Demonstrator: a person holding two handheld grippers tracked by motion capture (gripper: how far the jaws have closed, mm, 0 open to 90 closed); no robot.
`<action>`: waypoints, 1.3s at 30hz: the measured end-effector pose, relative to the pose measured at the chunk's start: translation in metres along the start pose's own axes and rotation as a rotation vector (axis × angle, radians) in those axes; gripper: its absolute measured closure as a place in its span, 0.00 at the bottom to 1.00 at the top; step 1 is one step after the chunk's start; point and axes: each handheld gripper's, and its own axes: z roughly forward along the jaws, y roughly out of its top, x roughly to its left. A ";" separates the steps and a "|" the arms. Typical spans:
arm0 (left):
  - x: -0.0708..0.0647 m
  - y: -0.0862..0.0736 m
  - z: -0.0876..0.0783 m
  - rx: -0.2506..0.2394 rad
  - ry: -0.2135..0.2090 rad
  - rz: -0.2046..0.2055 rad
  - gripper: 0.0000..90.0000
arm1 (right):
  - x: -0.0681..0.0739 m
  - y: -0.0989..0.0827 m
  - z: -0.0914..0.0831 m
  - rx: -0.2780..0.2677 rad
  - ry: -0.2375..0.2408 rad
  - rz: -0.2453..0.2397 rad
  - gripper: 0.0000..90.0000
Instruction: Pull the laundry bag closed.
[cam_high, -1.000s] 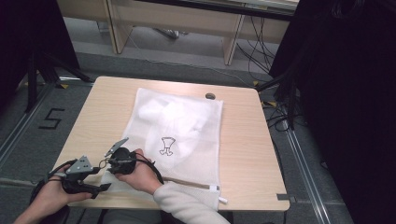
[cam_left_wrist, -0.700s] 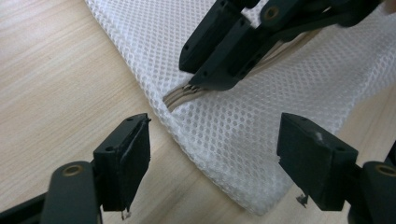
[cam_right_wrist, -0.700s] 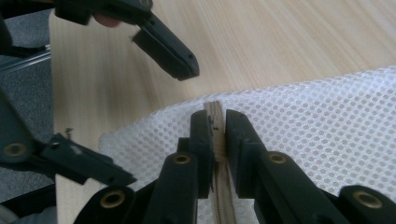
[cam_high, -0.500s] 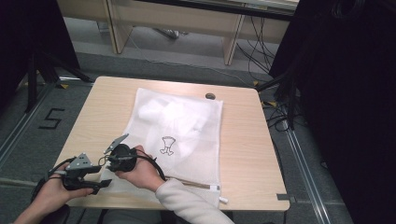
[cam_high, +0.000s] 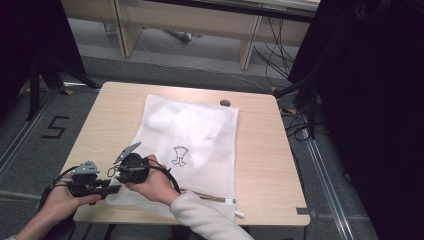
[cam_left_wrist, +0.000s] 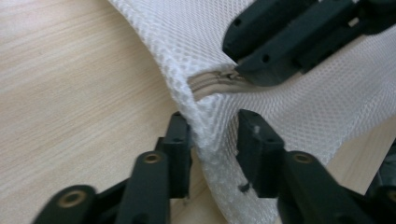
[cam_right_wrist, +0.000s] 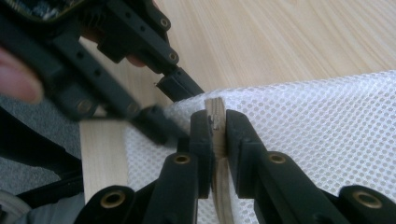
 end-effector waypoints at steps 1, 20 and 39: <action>0.000 0.000 0.000 0.000 0.000 0.000 0.79 | 0.000 0.000 0.000 -0.001 0.002 -0.010 0.91; -0.004 0.005 -0.004 -0.017 -0.040 -0.030 0.95 | -0.003 -0.017 -0.005 0.073 0.000 -0.012 0.92; -0.003 0.007 -0.007 -0.042 -0.019 -0.018 0.95 | -0.004 -0.028 -0.008 0.102 -0.003 -0.002 0.92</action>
